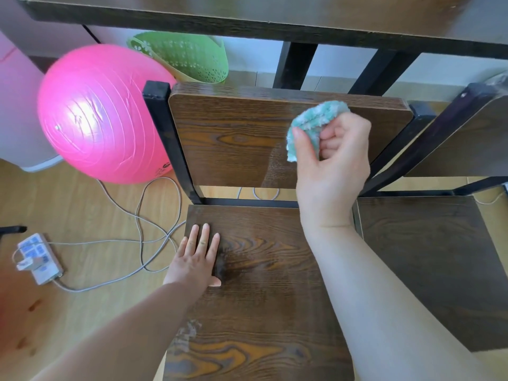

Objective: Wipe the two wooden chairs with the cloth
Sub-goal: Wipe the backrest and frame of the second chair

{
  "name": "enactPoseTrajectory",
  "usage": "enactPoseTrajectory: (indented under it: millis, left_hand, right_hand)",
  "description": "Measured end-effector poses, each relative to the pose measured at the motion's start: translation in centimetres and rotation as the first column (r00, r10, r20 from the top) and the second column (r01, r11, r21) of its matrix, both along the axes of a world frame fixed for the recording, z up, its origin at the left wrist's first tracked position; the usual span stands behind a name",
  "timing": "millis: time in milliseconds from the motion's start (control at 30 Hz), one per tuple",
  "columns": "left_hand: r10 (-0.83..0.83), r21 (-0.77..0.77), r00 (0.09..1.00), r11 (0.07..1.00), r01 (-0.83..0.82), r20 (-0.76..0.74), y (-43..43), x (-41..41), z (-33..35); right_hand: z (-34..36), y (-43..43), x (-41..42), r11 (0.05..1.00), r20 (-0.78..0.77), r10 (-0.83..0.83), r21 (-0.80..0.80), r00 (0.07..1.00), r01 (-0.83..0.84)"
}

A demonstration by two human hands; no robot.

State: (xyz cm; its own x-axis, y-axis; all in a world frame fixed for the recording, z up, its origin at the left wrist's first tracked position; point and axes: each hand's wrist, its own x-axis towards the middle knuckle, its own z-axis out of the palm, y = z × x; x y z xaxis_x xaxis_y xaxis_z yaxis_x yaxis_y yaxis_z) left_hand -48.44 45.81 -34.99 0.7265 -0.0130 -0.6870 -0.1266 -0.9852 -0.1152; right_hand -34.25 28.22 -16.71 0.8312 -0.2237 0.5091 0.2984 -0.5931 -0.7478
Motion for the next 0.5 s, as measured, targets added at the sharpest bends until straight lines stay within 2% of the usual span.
enactPoseTrajectory:
  millis: [167,300,400,500]
  left_hand:
    - [0.004,-0.004,1.000,1.000,-0.004,-0.012,0.0,0.1,-0.1]
    - [0.017,-0.001,1.000,1.000,-0.017,-0.022,-0.1,0.2,-0.1]
    - [0.014,0.006,0.999,1.000,-0.013,-0.029,-0.1,0.2,-0.1]
    - [0.019,0.003,0.999,1.000,-0.019,-0.029,-0.1,0.3,-0.2]
  right_hand:
    - [-1.5,0.4,0.4,0.995,0.105,-0.009,-0.097,0.994,0.019]
    - [-3.7,0.5,0.1,0.969,0.162,0.099,-0.239,0.982,-0.058]
    - [-6.3,0.8,-0.8,0.904,0.127,0.203,-0.405,0.971,-0.136]
    - [-9.3,0.7,-1.7,0.830,0.038,0.231,-0.529,0.972,-0.176]
